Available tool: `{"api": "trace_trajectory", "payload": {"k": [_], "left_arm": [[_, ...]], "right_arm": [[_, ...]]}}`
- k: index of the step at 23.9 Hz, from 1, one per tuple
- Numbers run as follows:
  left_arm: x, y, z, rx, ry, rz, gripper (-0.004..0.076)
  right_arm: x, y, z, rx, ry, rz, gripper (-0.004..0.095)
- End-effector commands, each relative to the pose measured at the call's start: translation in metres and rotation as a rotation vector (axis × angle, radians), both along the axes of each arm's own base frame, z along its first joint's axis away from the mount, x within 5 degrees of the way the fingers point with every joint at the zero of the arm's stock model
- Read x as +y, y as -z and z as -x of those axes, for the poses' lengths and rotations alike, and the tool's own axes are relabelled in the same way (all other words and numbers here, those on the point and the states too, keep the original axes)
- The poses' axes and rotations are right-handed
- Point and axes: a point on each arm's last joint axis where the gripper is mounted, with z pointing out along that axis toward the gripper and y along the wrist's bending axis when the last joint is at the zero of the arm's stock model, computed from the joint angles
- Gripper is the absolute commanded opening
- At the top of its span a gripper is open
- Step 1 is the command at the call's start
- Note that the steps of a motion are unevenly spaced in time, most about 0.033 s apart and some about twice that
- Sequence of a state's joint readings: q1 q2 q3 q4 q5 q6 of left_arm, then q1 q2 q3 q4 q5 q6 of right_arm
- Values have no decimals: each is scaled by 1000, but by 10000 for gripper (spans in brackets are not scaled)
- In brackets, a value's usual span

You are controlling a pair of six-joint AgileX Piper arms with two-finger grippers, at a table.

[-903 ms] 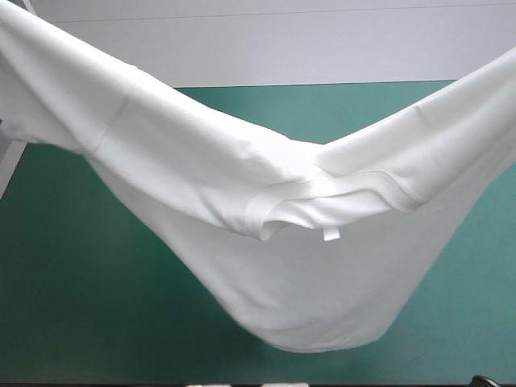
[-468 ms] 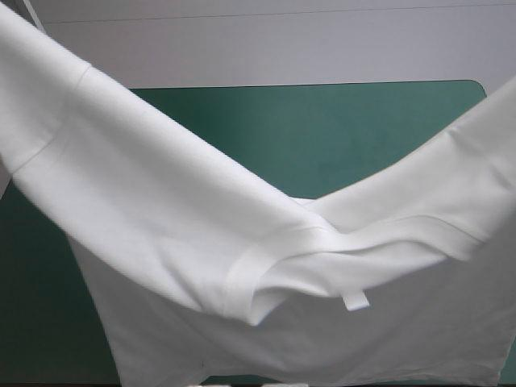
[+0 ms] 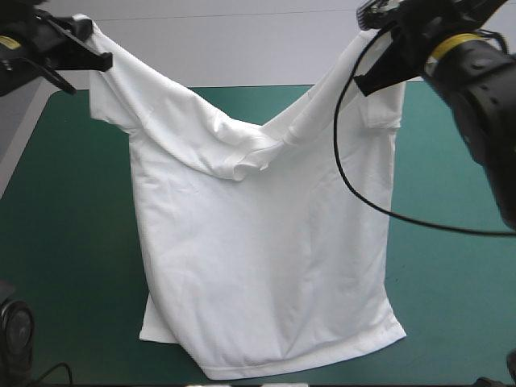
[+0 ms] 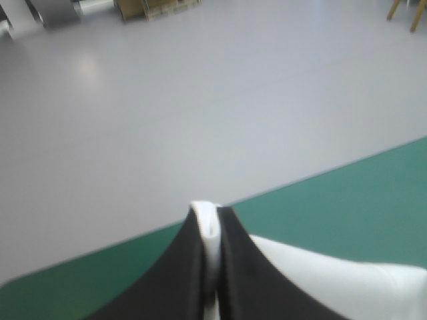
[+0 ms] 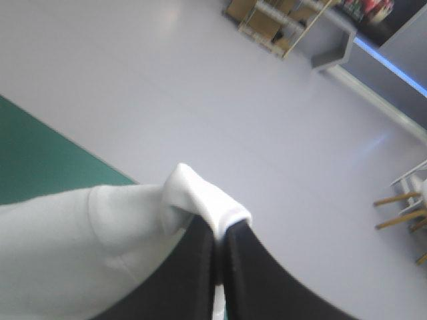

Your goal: Fold the cloth

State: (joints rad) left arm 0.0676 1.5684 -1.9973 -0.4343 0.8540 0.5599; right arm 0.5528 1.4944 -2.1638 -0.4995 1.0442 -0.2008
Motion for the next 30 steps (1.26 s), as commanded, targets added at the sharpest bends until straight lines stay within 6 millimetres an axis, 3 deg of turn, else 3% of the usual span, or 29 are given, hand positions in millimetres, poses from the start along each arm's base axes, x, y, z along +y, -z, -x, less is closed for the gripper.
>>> {"api": "trace_trajectory", "payload": {"k": [1, 5, 9, 14, 16, 18, 19, 21, 23, 27, 30], "left_arm": [[2, 34, -45, 14, -33, 57, 19], [-8, 89, -95, 123, 8, 52, 19], [-31, 141, -137, 194, 78, 42, 19], [-39, 172, -151, 267, 96, 32, 19], [-39, 178, -153, 292, 103, 29, 20], [-40, 180, -153, 302, 107, 26, 56], [-40, 178, -152, 300, 108, 26, 121], [-40, 174, -149, 306, 118, 24, 236], [-39, 162, -140, 310, 112, 19, 358], [-35, 131, -118, 288, 80, -1, 372], [-36, 90, -78, 295, 100, 2, 358]], "right_arm": [[-17, 25, -59, 8, -10, -103, 0], [-53, 72, -138, 73, -6, -275, 0], [-87, 125, -197, 173, 28, -366, 0], [-86, 174, -228, 304, 24, -367, 12], [-86, 182, -233, 327, 31, -370, 100], [-86, 182, -233, 322, 36, -388, 286], [-86, 178, -232, 312, 35, -387, 413], [-86, 170, -229, 299, 34, -391, 503], [-86, 152, -219, 268, 24, -391, 511], [-85, 113, -193, 226, 2, -401, 511], [-80, 69, -141, 290, -40, -441, 480]]}}
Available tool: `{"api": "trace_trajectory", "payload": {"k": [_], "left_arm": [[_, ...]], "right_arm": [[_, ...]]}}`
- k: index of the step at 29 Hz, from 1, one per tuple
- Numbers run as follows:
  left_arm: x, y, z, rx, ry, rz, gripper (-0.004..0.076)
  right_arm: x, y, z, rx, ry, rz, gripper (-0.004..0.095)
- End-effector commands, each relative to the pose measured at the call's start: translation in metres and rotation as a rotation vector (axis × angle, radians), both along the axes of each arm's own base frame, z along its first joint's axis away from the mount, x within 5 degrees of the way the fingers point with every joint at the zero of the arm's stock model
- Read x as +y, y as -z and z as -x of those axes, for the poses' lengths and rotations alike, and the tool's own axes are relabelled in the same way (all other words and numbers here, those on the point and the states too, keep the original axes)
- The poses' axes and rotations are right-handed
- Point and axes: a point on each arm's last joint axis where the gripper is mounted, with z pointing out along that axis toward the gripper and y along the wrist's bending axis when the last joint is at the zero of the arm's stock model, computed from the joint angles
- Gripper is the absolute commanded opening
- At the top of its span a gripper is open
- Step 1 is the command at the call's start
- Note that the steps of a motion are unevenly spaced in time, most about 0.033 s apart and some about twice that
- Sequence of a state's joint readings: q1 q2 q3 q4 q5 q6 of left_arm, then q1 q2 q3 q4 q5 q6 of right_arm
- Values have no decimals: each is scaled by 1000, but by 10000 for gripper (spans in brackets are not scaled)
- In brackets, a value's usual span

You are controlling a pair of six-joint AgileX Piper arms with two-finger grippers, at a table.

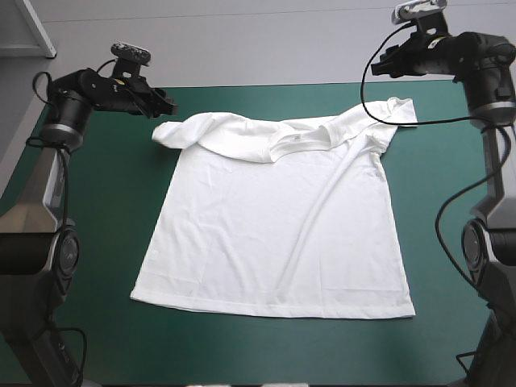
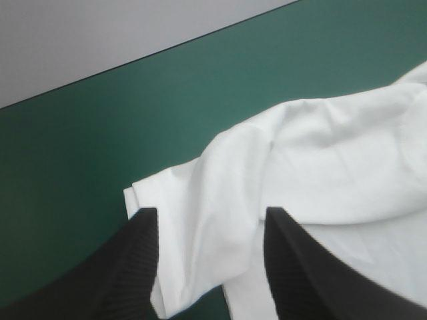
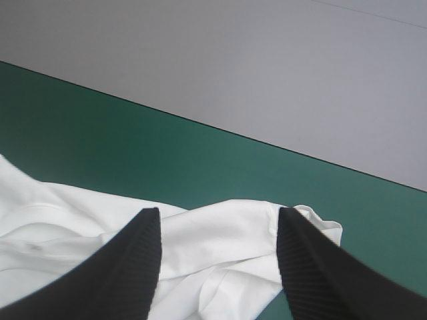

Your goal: Fold the cloth

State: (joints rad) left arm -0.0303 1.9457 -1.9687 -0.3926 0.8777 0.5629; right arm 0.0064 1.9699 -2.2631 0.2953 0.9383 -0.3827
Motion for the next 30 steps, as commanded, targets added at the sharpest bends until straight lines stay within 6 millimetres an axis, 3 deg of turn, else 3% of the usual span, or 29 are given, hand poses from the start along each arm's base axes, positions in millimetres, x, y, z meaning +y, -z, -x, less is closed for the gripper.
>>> {"api": "trace_trajectory", "payload": {"k": [1, 2, 5, 8, 10, 14, 20, 26, 30], "left_arm": [[-3, -85, 62, -109, 14, 54, 351], [-3, -101, 83, -95, 18, 69, 342], [-2, -123, 118, -63, 7, 86, 324], [3, -129, 144, -13, -28, 42, 319], [10, -122, 157, 39, -74, -13, 319], [17, -84, 185, 183, -115, -82, 318], [20, -3, 234, 356, -194, -55, 318], [18, 79, 263, 514, -228, -8, 319], [17, 117, 271, 586, -242, 9, 319]], "right_arm": [[5, -81, 78, -75, -51, -63, 457], [7, -89, 97, -35, -66, -78, 422], [8, -100, 123, -38, -53, -134, 371], [12, -103, 149, -21, -78, -175, 350], [14, -95, 165, 19, -98, -197, 350], [15, -65, 194, 120, -116, -186, 350], [15, -6, 231, 262, -124, -159, 350], [14, 24, 253, 264, -95, -175, 350], [15, 33, 258, 282, -101, -187, 350]]}}
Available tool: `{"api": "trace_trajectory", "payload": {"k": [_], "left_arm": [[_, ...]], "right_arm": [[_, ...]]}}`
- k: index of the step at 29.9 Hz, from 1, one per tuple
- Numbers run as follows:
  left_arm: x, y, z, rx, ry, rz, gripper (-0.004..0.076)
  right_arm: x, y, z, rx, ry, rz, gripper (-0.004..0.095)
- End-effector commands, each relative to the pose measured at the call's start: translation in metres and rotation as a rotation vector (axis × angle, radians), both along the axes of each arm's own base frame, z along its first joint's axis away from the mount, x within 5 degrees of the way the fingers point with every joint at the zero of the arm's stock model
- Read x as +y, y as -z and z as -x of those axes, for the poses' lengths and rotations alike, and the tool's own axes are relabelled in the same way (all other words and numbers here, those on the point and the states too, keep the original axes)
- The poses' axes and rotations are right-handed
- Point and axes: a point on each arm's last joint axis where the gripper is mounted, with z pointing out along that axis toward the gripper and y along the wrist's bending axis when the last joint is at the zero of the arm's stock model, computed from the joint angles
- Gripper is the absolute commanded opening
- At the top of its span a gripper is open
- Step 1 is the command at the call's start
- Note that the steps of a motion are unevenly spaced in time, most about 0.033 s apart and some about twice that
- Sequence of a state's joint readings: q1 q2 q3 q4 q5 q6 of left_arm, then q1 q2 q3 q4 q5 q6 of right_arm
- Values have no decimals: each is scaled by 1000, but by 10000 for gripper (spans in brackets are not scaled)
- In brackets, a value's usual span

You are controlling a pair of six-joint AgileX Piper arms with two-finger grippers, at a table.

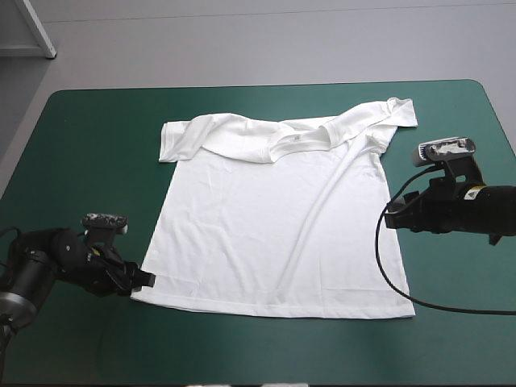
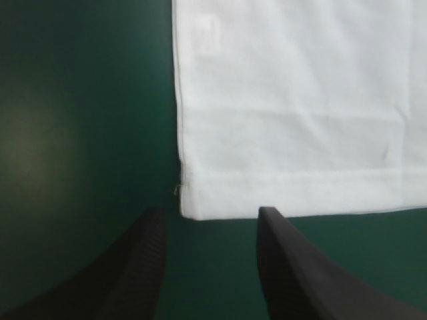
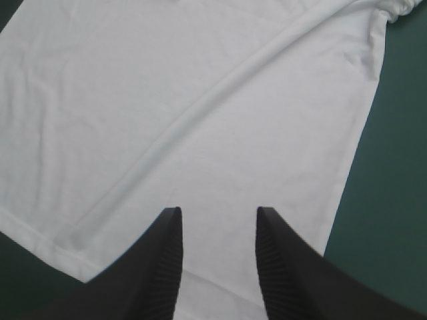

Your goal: Fold the cloth

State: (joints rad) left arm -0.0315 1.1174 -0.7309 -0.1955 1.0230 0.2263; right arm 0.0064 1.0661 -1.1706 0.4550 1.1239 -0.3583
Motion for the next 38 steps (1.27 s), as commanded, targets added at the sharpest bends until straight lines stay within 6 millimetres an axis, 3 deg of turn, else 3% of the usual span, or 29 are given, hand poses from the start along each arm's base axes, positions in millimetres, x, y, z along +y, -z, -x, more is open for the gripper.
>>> {"api": "trace_trajectory", "payload": {"k": [1, 5, 12, 22, 24, 27, 28, 33, 38], "left_arm": [[-2, 13, 1, -40, -37, 36, 319], [-2, 27, 4, -52, -44, 35, 319], [-2, 30, 0, -102, -28, 30, 319], [-5, 59, -13, 63, 21, 47, 316], [-7, 62, -11, 101, 48, 62, 278], [-7, 62, -9, 119, 71, 57, 99], [-7, 62, -8, 120, 93, 54, 19], [-8, 62, -8, 119, 106, 55, 19], [-8, 62, -9, 112, 103, 56, 19]], "right_arm": [[2, -8, 4, -80, 4, -47, 350], [3, -10, 3, -92, -2, -58, 350], [4, -11, 3, -97, -2, -75, 350], [5, -11, 3, -99, -1, -79, 350], [5, -10, 4, -89, -6, -74, 350], [3, -6, 7, -46, -19, -31, 349], [1, -4, 8, -19, -13, -10, 343], [-8, 17, 16, 90, 47, 82, 285], [-9, 63, 23, 246, 43, 90, 293]]}}
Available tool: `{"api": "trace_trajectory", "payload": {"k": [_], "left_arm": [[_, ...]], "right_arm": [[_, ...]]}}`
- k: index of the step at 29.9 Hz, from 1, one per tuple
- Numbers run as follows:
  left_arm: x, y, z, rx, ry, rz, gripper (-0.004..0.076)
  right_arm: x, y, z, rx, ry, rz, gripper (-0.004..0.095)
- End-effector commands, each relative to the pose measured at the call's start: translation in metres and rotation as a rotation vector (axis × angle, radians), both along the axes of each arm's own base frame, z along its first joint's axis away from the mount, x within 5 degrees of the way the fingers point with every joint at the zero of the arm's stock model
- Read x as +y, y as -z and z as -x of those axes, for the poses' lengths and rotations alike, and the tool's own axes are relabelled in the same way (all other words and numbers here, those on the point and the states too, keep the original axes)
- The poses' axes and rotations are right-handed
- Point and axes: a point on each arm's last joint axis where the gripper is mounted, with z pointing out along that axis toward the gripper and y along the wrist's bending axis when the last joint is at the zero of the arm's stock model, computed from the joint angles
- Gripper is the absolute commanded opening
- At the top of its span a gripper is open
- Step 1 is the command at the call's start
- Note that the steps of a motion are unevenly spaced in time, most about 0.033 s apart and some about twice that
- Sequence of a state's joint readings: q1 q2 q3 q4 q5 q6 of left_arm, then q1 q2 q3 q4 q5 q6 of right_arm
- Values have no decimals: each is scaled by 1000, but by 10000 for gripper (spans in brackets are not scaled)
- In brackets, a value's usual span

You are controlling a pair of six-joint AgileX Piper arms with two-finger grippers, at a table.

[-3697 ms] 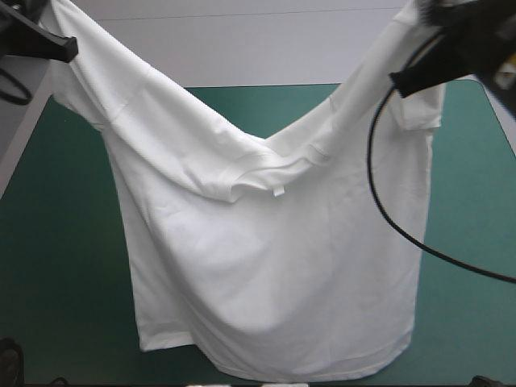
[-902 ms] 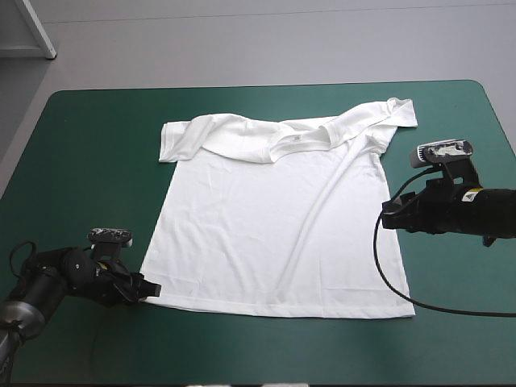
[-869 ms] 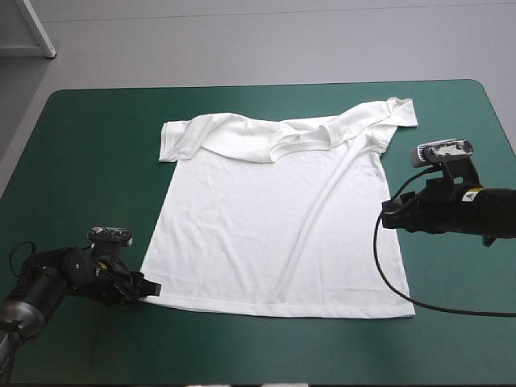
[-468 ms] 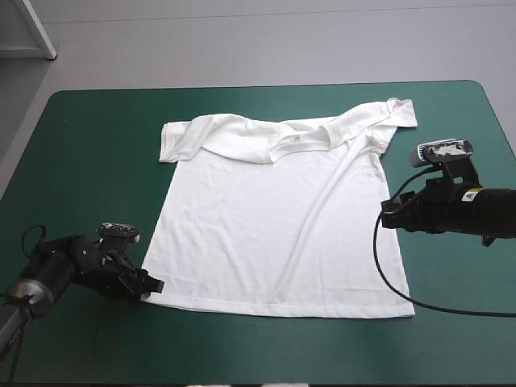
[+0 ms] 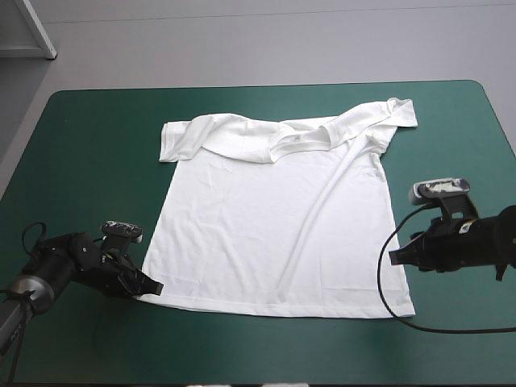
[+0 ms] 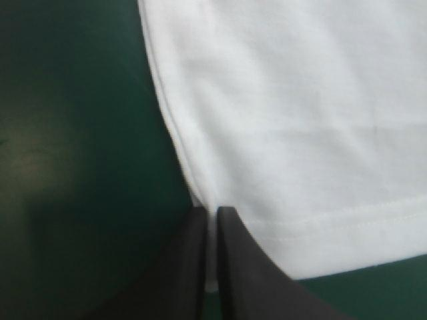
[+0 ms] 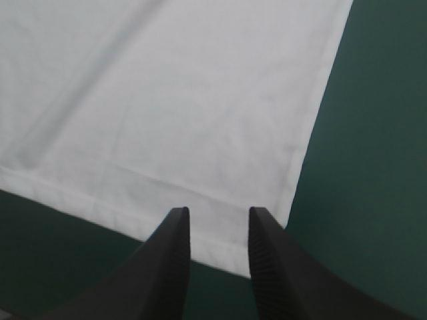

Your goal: Fold the cloth

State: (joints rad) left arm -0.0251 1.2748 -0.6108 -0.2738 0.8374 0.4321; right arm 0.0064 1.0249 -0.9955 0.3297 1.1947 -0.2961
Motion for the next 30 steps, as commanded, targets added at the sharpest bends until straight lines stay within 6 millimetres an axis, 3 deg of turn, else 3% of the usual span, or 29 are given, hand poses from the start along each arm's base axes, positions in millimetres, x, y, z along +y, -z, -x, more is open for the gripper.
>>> {"api": "trace_trajectory", "payload": {"k": [1, 5, 10, 18, 27, 30], "left_arm": [[-5, 6, 3, 54, -19, 47, 19], [-8, 5, 0, 28, -43, 77, 19], [-9, 4, -3, -8, -48, 100, 19], [-9, 4, -3, -10, -49, 101, 19], [-9, 4, -3, -10, -49, 101, 19], [-9, 4, -4, -16, -51, 100, 19]], "right_arm": [[0, 27, 7, 68, 6, -5, 308], [-2, 61, 12, 131, 25, 5, 432], [-5, 84, 12, 113, 56, 41, 540], [-8, 106, 11, 148, 69, 64, 529], [-3, 137, -4, 324, 51, 23, 432], [0, 145, -8, 362, 14, -10, 347]]}}
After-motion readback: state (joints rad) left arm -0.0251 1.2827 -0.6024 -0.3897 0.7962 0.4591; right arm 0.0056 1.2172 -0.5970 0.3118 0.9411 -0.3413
